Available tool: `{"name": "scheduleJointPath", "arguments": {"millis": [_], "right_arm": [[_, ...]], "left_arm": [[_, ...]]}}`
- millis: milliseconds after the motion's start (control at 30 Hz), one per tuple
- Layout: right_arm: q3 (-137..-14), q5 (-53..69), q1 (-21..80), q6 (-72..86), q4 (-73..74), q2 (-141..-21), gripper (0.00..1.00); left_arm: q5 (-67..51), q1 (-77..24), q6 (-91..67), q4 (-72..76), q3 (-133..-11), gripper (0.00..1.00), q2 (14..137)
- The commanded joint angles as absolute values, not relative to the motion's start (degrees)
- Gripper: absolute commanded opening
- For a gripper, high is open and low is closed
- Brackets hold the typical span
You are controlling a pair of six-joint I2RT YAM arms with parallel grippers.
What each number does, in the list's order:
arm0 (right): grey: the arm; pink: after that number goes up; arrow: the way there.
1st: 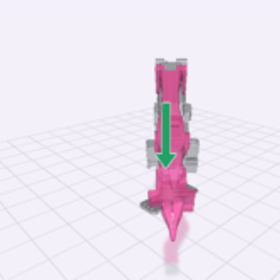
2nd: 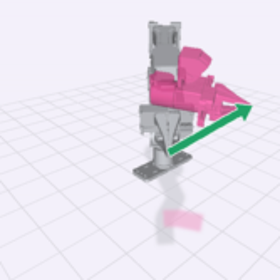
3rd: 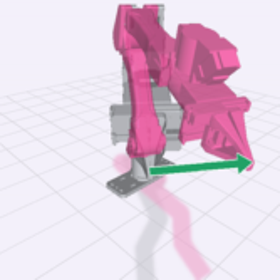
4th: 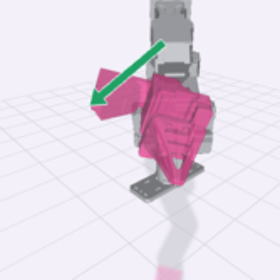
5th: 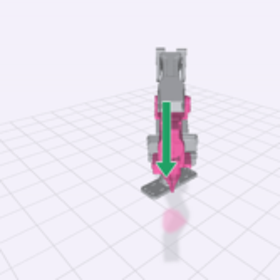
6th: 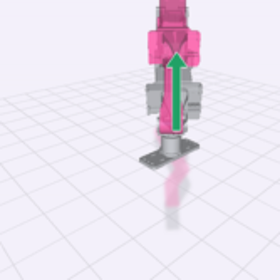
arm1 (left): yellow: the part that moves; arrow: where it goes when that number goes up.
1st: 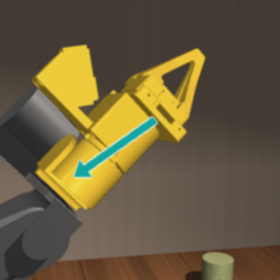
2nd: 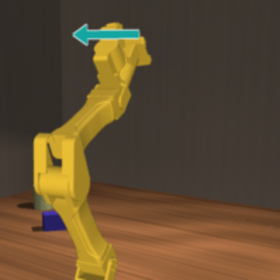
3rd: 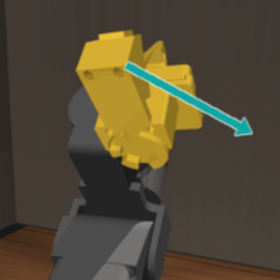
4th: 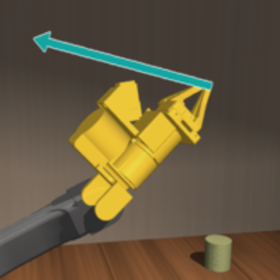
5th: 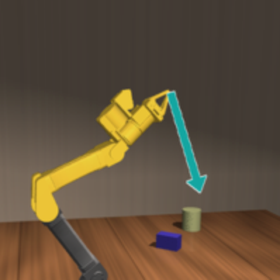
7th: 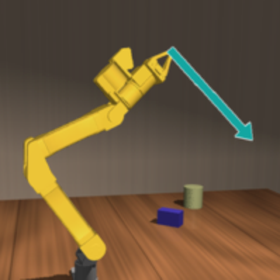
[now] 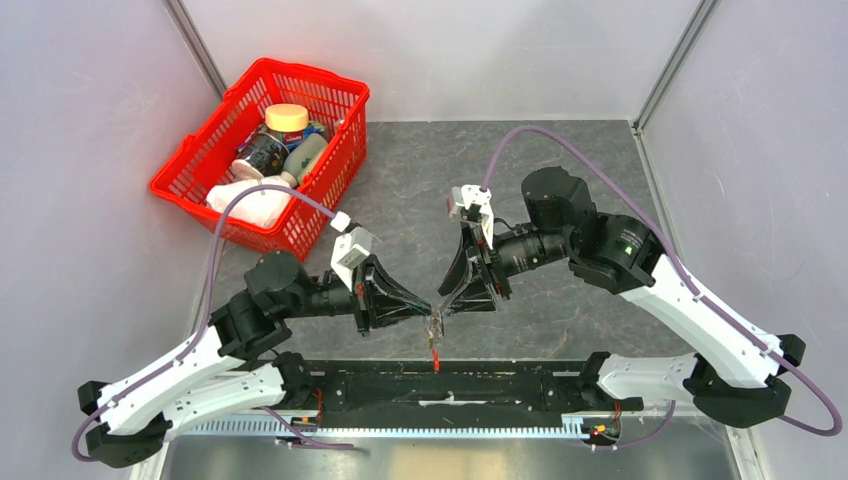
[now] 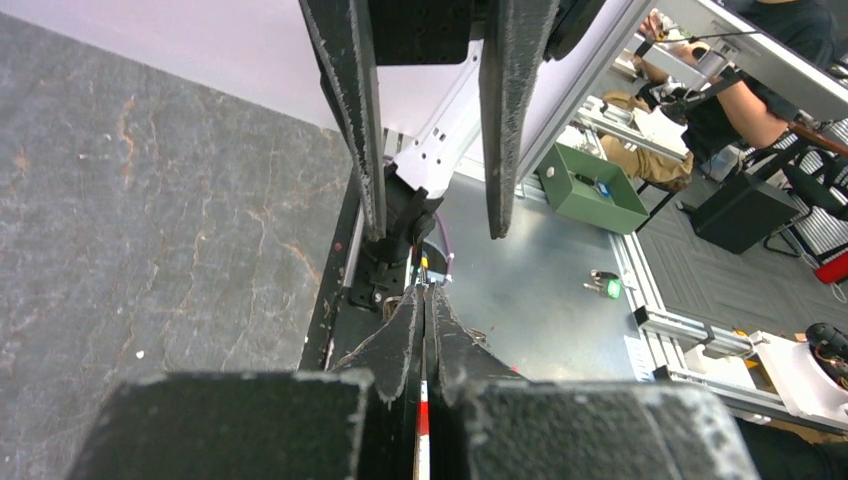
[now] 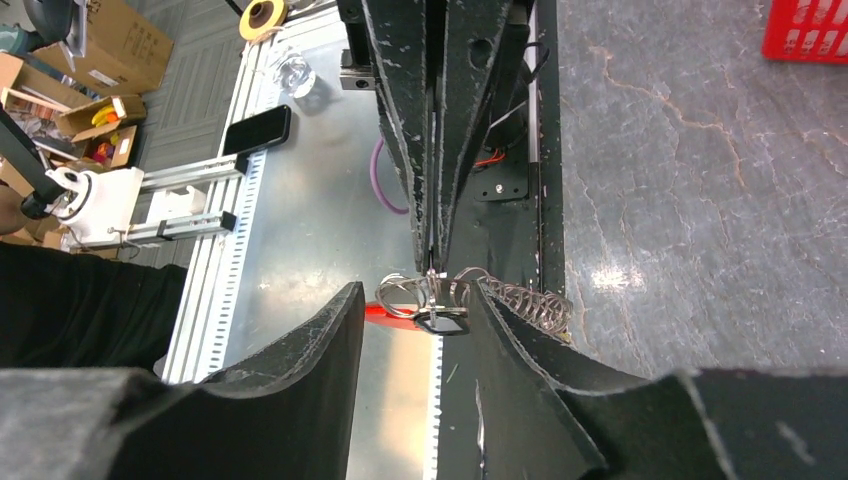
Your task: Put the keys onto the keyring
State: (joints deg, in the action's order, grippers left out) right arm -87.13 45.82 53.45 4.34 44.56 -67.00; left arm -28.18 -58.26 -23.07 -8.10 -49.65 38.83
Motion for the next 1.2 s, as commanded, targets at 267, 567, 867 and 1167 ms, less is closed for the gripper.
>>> {"name": "scheduleJointPath", "arguments": {"millis": [267, 567, 867, 1167], "right_arm": [[-86.9, 45.2, 53.5, 7.1, 40.5, -66.8, 0.45], [-86.6, 45.2, 53.4, 7.1, 40.6, -66.7, 0.37], [-87.1, 44.2, 53.5, 7.2, 40.9, -66.7, 0.0], [-89.6, 44.9, 53.5, 10.8, 37.7, -66.4, 0.0]], "left_arm": [[-26.2, -58.4, -22.0, 1.5, -50.2, 0.02, 37.7], [-24.1, -58.4, -21.7, 2.4, -50.1, 0.02, 36.8], [-22.4, -58.4, -21.7, 3.9, -49.5, 0.02, 36.1], [-18.1, -58.4, -20.4, 9.2, -49.3, 0.02, 35.8]]}}
